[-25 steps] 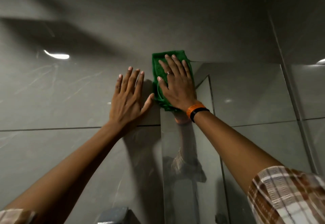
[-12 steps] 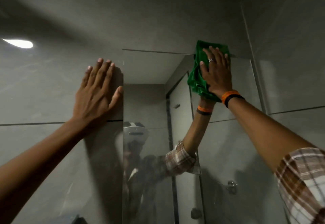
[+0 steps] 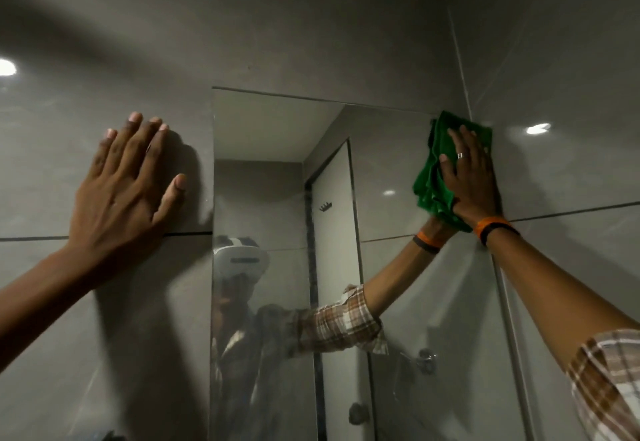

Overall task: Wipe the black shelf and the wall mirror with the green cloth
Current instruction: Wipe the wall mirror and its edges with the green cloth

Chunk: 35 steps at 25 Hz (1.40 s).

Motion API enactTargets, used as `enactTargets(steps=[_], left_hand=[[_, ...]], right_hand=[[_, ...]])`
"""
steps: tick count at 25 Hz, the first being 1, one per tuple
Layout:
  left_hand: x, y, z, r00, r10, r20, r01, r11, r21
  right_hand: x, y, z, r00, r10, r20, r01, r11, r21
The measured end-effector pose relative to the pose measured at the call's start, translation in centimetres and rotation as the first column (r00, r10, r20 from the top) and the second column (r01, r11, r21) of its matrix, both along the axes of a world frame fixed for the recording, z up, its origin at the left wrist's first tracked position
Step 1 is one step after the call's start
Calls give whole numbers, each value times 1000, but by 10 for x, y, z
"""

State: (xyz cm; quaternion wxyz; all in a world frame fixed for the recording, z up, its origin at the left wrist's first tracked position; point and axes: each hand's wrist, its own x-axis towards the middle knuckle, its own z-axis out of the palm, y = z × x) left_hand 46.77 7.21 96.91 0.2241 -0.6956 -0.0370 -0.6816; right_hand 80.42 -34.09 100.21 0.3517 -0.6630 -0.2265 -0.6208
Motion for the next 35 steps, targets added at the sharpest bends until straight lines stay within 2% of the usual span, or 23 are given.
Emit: enactTargets(steps=[6,10,14,17,23,26,28,31,35], left_hand=[[-3,2,-7,1000,-11,-27,11,1000,21],[-13,7,-17,999,-24,-29,25,999,38],[-16,9,-26,999,-35,-40,35,999,12],[-14,10,-29,998,-47,-35,47,999,2],[-7,15,-33,993,-110,36,109,994,8],[-6,15,-34,993,-112,46,113,994,-3],[-8,16,-34,993,-107,47,108,994,-11],[-11,14,-30,997,-68,38,69,997,-18],[-16,9,-28,999,-45,18,46,999,-22]], right_hand=[[-7,-3,-108,1000,5,-7,-5,999,-43],[-18,-1,-211,997,-58,-55,55,997,-50],[-31,14,-339,978,-155,-142,160,987,26],[-56,31,-400,949,-196,-247,235,962,141],[-93,65,-430,917,-35,-397,155,949,275],[-110,92,-432,924,46,-378,80,947,311],[-131,121,-437,947,56,-317,29,965,259],[-169,170,-443,981,21,-195,-6,997,79],[-228,242,-439,999,17,-50,-25,989,-145]])
